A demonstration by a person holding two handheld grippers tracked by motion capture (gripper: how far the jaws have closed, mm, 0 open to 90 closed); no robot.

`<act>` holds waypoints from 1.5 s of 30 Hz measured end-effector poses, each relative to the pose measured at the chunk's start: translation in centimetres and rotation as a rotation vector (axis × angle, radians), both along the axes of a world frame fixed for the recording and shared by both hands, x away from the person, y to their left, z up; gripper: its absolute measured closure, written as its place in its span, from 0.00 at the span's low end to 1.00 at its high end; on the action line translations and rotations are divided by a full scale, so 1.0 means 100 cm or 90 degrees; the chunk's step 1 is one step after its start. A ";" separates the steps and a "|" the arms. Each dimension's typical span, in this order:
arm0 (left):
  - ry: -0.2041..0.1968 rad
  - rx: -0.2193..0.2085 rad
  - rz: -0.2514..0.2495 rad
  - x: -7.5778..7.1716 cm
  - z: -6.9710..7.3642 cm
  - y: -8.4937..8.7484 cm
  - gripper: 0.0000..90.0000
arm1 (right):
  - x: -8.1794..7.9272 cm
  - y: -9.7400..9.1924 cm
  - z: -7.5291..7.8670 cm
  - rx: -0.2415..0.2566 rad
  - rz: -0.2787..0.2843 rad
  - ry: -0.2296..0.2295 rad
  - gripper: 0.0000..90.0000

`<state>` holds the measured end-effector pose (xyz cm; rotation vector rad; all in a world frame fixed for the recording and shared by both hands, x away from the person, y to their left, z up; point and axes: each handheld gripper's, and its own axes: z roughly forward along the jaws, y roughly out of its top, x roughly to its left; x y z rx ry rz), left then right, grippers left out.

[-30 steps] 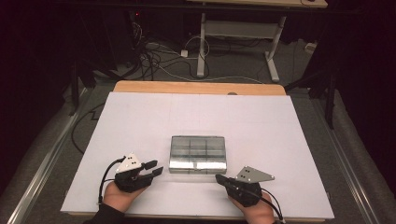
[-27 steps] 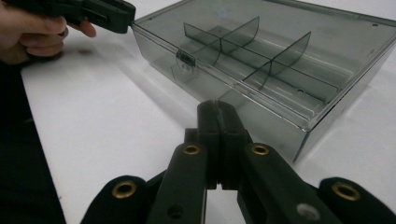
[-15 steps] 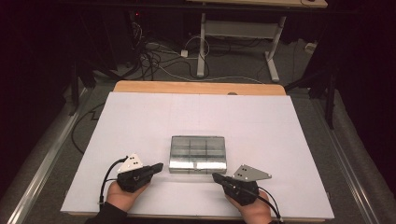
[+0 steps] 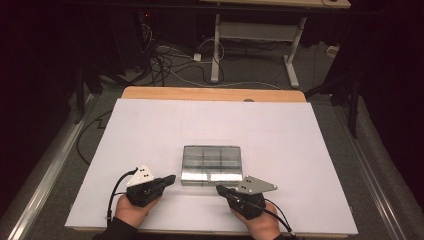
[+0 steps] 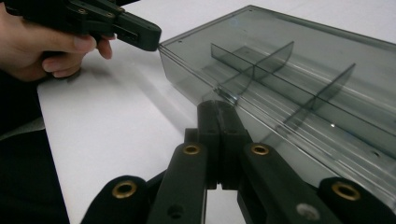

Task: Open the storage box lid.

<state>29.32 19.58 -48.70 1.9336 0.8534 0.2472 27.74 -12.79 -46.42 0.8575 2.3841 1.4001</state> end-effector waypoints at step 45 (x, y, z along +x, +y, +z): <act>0.023 -0.003 -0.001 0.012 -0.005 -0.007 0.97 | 0.026 0.019 -0.019 -0.048 0.009 0.080 1.00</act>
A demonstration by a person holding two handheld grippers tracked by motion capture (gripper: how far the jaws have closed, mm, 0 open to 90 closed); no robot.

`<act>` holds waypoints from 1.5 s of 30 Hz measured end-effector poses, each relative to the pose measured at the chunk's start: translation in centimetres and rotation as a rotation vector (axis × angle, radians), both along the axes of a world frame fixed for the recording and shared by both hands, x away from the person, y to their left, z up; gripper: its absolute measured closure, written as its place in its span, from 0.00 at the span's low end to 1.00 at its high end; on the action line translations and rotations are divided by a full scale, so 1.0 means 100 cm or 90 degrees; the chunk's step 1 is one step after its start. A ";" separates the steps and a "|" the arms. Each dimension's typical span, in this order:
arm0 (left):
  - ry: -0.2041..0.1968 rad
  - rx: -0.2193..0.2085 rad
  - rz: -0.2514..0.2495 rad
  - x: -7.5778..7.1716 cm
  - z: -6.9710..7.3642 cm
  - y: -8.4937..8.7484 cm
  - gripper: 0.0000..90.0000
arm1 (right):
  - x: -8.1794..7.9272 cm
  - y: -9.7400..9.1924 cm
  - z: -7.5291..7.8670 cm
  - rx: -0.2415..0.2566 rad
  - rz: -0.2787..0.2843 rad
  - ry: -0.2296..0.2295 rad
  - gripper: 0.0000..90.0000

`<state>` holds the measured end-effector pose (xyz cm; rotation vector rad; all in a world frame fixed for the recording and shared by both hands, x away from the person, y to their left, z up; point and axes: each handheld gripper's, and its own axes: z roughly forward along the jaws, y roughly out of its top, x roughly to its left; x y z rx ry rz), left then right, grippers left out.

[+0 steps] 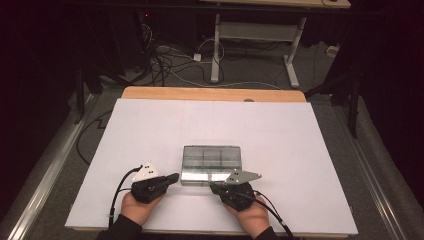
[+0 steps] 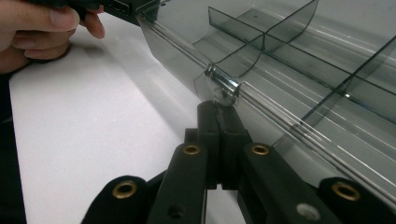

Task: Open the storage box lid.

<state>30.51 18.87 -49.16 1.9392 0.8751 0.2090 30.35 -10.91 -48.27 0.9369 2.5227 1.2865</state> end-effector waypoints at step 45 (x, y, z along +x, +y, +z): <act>0.000 0.003 0.007 0.000 0.000 0.000 0.97 | -0.001 0.001 0.006 0.027 0.011 -0.015 1.00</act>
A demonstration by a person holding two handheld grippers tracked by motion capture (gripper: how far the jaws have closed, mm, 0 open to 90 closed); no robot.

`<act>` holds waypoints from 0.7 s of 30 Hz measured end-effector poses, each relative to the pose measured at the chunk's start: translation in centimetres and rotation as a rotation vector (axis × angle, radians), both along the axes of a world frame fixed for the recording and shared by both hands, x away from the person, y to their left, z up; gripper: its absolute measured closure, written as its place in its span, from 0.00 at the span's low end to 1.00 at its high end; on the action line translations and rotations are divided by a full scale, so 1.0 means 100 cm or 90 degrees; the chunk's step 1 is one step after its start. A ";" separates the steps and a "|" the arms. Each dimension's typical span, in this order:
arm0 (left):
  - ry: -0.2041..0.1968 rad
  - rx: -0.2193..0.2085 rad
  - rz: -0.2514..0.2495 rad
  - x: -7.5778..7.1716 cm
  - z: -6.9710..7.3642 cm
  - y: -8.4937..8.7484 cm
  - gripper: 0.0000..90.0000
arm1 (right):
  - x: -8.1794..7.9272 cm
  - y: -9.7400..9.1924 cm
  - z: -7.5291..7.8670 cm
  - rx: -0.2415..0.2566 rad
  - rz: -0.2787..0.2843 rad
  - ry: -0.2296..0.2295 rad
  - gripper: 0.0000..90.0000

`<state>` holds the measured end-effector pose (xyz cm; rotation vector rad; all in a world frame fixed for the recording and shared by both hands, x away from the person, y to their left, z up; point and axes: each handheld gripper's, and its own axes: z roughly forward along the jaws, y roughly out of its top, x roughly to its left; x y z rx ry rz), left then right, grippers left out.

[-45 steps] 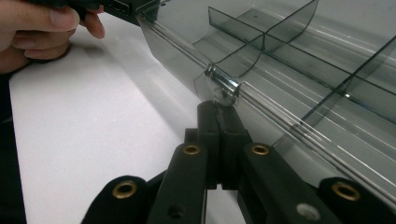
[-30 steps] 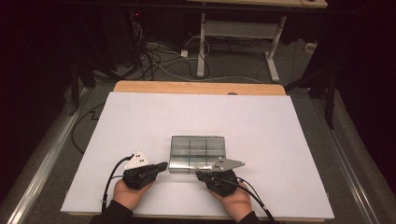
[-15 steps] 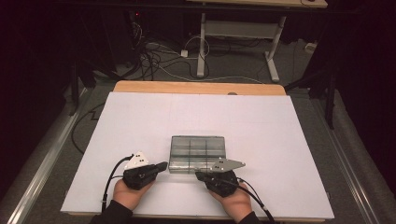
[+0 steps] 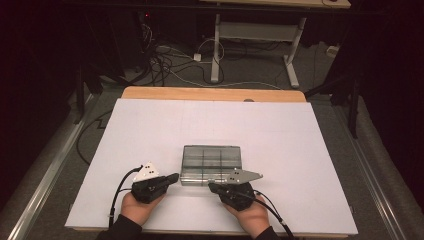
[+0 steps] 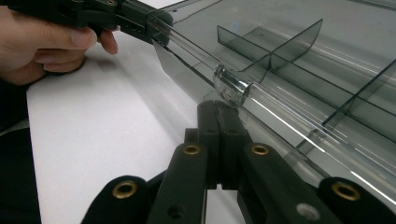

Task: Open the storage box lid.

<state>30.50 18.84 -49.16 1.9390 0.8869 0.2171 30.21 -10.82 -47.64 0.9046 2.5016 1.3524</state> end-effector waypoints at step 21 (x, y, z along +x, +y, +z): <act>-0.010 -0.034 0.005 -0.002 0.000 0.006 0.97 | 0.003 0.003 0.008 0.014 0.007 -0.015 1.00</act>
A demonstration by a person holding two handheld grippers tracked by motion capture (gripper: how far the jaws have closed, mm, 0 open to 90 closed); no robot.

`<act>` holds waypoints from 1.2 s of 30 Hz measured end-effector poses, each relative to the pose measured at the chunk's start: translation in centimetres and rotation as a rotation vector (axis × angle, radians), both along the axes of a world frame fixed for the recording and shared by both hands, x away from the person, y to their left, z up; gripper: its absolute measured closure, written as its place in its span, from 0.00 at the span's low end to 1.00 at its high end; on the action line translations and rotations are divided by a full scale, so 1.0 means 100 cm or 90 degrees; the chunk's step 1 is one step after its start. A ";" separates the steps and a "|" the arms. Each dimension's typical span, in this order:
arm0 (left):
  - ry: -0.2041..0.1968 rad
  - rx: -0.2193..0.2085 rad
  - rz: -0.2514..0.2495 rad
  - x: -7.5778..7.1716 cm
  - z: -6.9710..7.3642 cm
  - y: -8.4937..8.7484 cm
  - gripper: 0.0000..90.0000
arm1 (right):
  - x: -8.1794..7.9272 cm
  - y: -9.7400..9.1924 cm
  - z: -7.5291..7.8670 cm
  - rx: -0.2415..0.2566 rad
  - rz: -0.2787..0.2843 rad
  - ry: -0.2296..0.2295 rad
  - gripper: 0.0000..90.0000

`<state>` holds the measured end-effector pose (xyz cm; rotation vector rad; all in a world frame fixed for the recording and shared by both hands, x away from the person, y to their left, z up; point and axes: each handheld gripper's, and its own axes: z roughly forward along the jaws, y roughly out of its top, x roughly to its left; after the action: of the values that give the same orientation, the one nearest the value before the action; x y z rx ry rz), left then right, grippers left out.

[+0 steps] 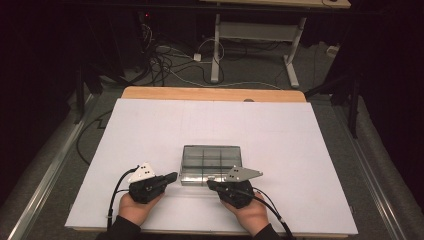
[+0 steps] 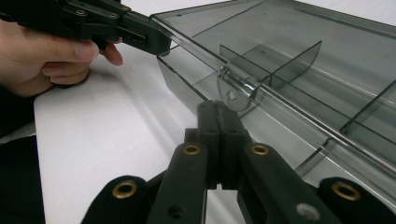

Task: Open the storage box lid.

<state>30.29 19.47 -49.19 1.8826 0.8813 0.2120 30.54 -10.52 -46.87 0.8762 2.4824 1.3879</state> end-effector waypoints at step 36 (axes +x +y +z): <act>0.003 -0.036 -0.025 -0.007 0.015 -0.009 0.97 | 0.004 -0.002 0.009 0.020 -0.009 -0.019 1.00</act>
<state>29.54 18.60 -47.70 1.8464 0.8454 0.1570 30.90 -10.67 -46.00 0.8717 2.4342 1.4287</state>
